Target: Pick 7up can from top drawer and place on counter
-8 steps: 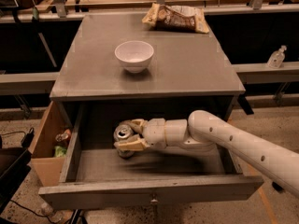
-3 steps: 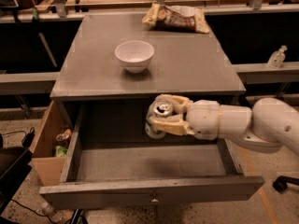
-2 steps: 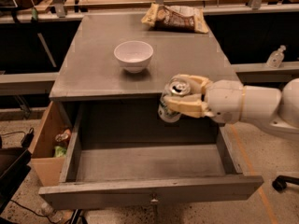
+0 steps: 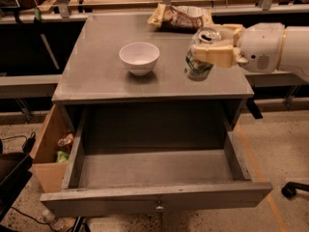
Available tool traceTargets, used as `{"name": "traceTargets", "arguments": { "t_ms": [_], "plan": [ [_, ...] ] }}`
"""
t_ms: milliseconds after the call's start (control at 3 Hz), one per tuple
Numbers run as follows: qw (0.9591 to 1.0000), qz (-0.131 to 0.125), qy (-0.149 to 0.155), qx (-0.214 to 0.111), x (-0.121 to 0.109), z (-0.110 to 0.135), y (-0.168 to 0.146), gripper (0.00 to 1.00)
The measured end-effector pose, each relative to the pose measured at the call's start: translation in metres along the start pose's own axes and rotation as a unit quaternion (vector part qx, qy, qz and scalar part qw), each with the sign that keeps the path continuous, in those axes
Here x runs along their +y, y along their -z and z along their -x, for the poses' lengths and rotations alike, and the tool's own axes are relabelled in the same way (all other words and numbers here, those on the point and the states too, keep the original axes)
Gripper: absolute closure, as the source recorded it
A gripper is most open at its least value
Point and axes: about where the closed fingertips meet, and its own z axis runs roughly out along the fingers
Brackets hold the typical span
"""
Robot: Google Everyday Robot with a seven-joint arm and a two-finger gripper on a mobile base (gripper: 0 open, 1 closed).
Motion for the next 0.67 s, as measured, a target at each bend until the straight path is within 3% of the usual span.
{"name": "traceTargets", "arguments": {
  "t_ms": [333, 667],
  "plan": [
    [0.9995, -0.021, 0.011, 0.022, -0.038, 0.009, -0.009, 1.0],
    [0.9978, -0.039, 0.02, 0.049, -0.065, 0.002, -0.026, 1.0]
  ]
}}
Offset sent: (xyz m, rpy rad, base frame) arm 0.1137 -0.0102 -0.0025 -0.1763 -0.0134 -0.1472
